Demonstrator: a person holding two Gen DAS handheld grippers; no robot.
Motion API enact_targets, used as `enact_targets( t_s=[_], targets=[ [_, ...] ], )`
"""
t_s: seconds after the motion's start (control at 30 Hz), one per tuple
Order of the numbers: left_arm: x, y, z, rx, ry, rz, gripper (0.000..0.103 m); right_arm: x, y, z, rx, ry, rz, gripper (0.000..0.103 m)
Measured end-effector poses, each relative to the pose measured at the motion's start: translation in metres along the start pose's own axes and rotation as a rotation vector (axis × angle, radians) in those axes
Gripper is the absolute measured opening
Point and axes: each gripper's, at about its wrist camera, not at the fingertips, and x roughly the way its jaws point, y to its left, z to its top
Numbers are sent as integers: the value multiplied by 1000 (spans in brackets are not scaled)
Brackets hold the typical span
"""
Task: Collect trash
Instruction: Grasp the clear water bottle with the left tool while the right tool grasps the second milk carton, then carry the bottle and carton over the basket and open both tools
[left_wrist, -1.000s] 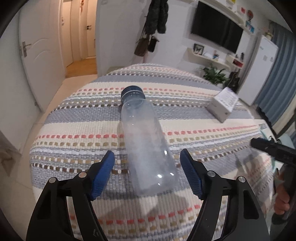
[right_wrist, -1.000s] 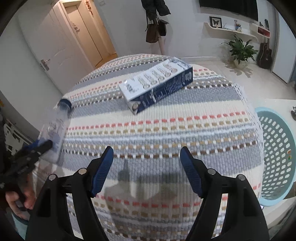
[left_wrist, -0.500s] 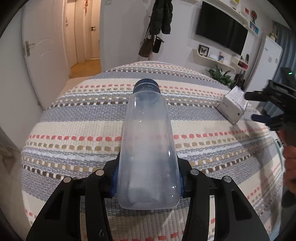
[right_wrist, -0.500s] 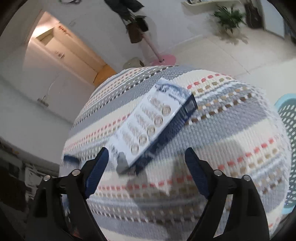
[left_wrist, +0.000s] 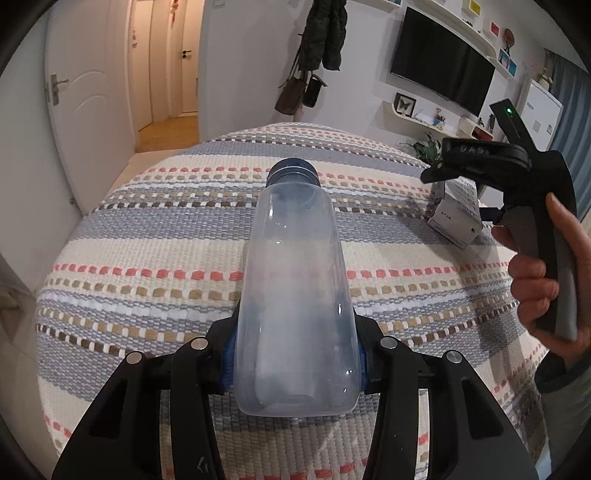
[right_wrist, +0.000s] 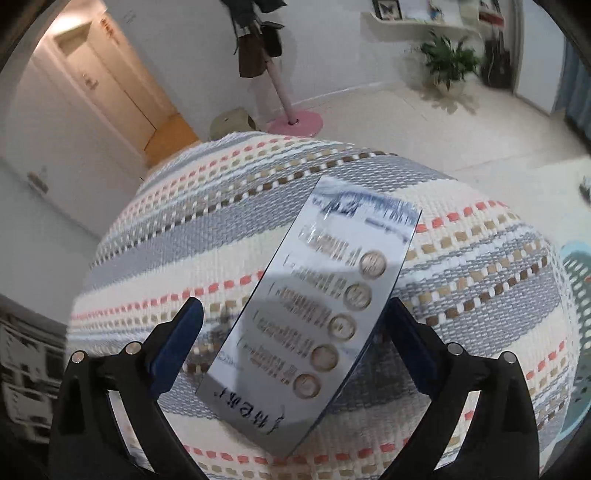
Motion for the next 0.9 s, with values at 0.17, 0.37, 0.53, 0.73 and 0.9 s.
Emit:
enact_targets(
  t_s=[0.17, 0.37, 0.53, 0.73, 0.9],
  targets=[
    [0, -1, 1, 8, 1, 11, 45, -12, 20, -22, -141, -35, -20, 62],
    [3, -10, 4, 28, 5, 55, 44, -33, 20, -51, -255, -41, 42, 55],
    [-3, -17, 3, -28, -3, 14, 44, -59, -7, -77, -236, -27, 140, 54],
    [-19, -35, 14, -47, -41, -74, 44, -88, -38, -85, -191, -52, 228, 53],
    [-34, -61, 30, -30, -89, -137, 44, -116, -59, -84, -167, -105, 274, 53]
  ],
)
